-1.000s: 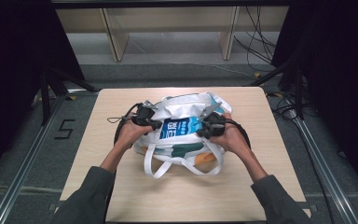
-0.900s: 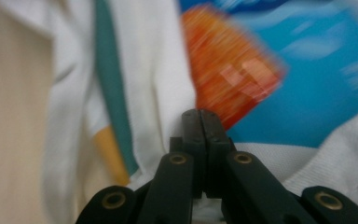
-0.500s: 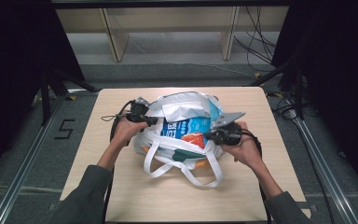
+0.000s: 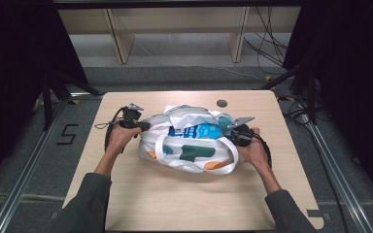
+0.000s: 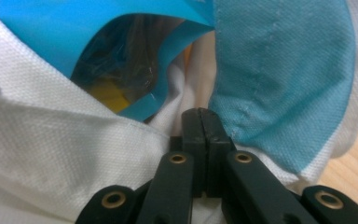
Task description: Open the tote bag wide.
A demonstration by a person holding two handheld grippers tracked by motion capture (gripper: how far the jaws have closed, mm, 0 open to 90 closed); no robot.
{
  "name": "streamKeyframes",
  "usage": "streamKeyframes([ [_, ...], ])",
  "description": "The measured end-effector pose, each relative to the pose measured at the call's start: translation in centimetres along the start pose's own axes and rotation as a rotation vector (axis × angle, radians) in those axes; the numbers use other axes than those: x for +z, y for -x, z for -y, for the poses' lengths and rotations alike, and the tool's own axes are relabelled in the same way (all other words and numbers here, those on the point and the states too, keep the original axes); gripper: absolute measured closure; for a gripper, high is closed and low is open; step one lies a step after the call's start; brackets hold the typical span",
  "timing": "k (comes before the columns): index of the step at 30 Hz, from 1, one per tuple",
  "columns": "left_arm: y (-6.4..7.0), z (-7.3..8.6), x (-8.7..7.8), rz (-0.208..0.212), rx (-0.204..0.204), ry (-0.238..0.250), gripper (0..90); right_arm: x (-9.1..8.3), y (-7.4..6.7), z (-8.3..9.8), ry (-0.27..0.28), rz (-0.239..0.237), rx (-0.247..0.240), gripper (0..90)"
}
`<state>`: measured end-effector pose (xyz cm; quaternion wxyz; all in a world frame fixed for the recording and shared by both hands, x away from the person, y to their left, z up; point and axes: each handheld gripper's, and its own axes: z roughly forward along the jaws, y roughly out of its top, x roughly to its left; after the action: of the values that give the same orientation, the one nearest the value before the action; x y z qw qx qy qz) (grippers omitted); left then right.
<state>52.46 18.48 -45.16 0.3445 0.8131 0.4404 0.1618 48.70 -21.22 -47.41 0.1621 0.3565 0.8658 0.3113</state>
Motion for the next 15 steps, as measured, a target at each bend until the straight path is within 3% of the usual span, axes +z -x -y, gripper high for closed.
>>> streamKeyframes([
  [1,0.3,-0.3,-0.2,-0.014,0.016,-0.011,89.2,-0.2,-0.2,-0.3,0.018,0.018,-0.011,90.0],
  [3,0.9,-0.7,-0.8,0.005,0.022,0.003,87.4,-1.0,-0.4,-0.7,0.017,0.027,-0.021,90.0],
  [4,1.2,-0.8,-1.3,0.019,0.028,0.018,86.8,-2.8,-0.8,-1.8,0.113,0.016,-0.044,90.0],
  [5,1.7,-1.1,-1.7,0.036,0.039,0.025,86.8,-2.8,-0.8,-1.8,0.113,0.016,-0.044,90.0],
  [7,2.8,-1.6,-2.1,0.066,0.053,0.052,85.7,-4.6,-2.1,-3.2,0.217,-0.072,-0.078,90.0],
  [8,3.3,-1.8,-2.2,0.089,0.06,0.069,85.7,-4.6,-2.1,-3.2,0.217,-0.072,-0.078,90.0],
  [9,4.4,-2.3,-1.9,0.115,0.069,0.069,85.5,-4.6,-3.6,-3.8,0.215,-0.116,-0.115,90.0],
  [10,4.4,-2.3,-1.9,0.115,0.069,0.069,85.2,-4.2,-4.2,-3.9,0.187,-0.12,-0.141,90.0],
  [11,4.7,-2.4,-1.5,0.116,0.095,0.054,85.2,-4.2,-4.2,-3.9,0.187,-0.12,-0.141,90.0],
  [12,5.0,-2.5,-1.1,0.114,0.095,0.043,85.2,-3.8,-4.7,-3.9,0.139,-0.103,-0.177,90.0],
  [13,5.1,-2.4,-0.2,0.101,0.102,0.014,85.5,-3.5,-5.1,-3.5,0.107,-0.147,-0.174,90.0],
  [14,5.1,-2.4,-0.2,0.101,0.102,0.014,85.7,-3.5,-5.1,-3.5,0.107,-0.147,-0.174,90.0],
  [15,5.1,-2.3,0.2,0.084,0.097,-0.003,85.7,-3.7,-5.4,-3.1,0.06,-0.169,-0.169,90.0],
])
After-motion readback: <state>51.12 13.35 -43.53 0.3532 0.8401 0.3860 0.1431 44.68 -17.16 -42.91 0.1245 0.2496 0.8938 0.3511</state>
